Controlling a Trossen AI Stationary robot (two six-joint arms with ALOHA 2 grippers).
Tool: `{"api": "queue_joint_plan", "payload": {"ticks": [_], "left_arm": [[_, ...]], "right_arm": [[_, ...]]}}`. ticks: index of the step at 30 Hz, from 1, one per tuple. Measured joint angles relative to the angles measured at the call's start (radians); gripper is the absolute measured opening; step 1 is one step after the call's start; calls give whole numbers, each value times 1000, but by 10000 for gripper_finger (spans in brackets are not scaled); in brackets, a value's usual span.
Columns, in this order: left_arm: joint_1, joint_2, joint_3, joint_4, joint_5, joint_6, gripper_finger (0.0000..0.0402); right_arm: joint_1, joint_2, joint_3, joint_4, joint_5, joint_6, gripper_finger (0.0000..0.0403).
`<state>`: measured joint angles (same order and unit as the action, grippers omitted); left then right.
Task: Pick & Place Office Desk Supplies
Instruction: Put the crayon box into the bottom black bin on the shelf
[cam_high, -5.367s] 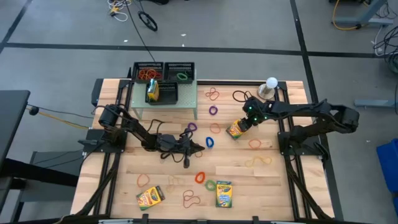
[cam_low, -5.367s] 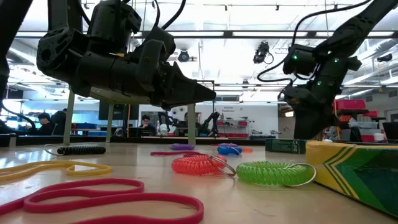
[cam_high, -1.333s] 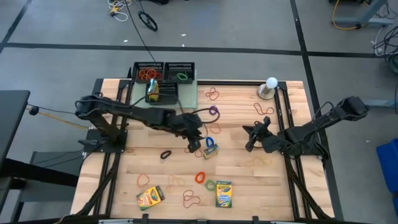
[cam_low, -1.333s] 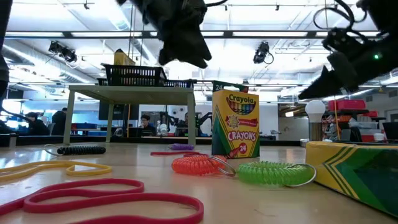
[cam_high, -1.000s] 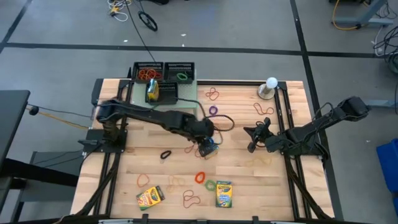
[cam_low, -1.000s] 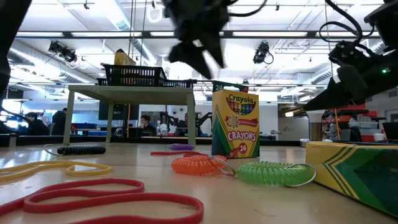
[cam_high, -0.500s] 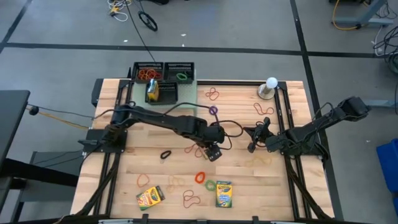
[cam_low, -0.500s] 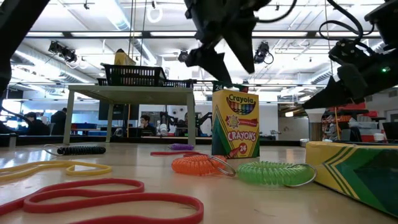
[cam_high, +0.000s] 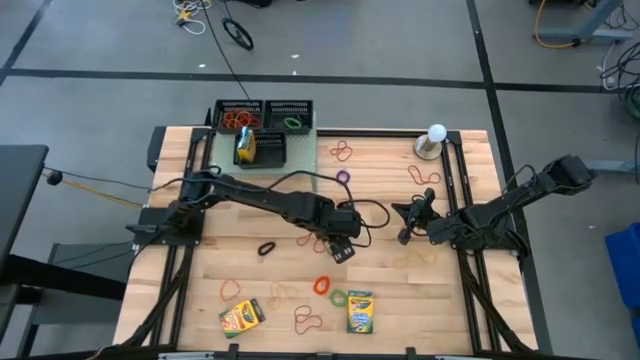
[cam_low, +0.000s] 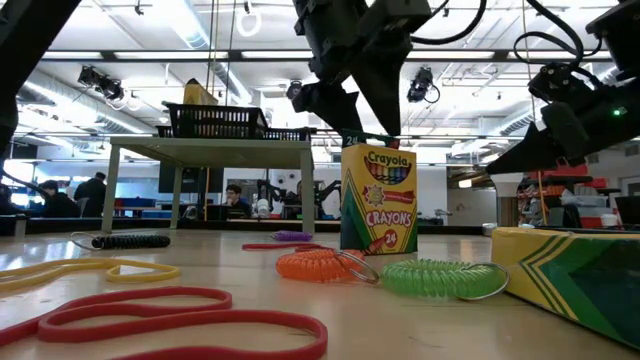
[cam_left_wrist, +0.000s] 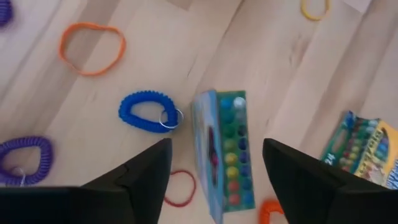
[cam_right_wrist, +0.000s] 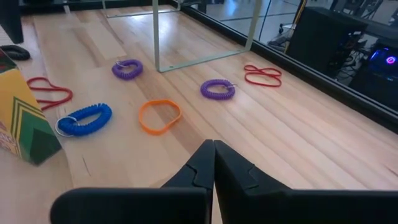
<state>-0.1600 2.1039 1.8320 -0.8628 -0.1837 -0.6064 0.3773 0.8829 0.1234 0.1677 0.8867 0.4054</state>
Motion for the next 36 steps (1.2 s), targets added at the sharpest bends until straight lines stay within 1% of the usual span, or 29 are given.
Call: {"api": "queue_joint_plan", "payload": {"ticks": [4, 11, 14, 19, 26, 30, 36], "left_arm": [[-4, 28, -1, 10, 0, 3, 234], [-2, 42, 0, 4, 0, 1, 231], [-2, 53, 0, 6, 0, 0, 220], [-2, 58, 0, 2, -1, 8, 188], [16, 28, 13, -18, -3, 19, 118], [35, -16, 82, -134, -6, 27, 97], [78, -113, 235, -382, -73, 15, 93]], "right_arm": [[0, 0, 0, 0, 0, 0, 11], [0, 0, 0, 1, 8, -2, 11], [0, 0, 0, 1, 8, -2, 11], [0, 0, 0, 1, 10, -2, 11], [0, 0, 0, 0, 10, -2, 11], [0, 0, 0, 0, 10, -2, 11], [0, 0, 0, 0, 10, -3, 11]]}}
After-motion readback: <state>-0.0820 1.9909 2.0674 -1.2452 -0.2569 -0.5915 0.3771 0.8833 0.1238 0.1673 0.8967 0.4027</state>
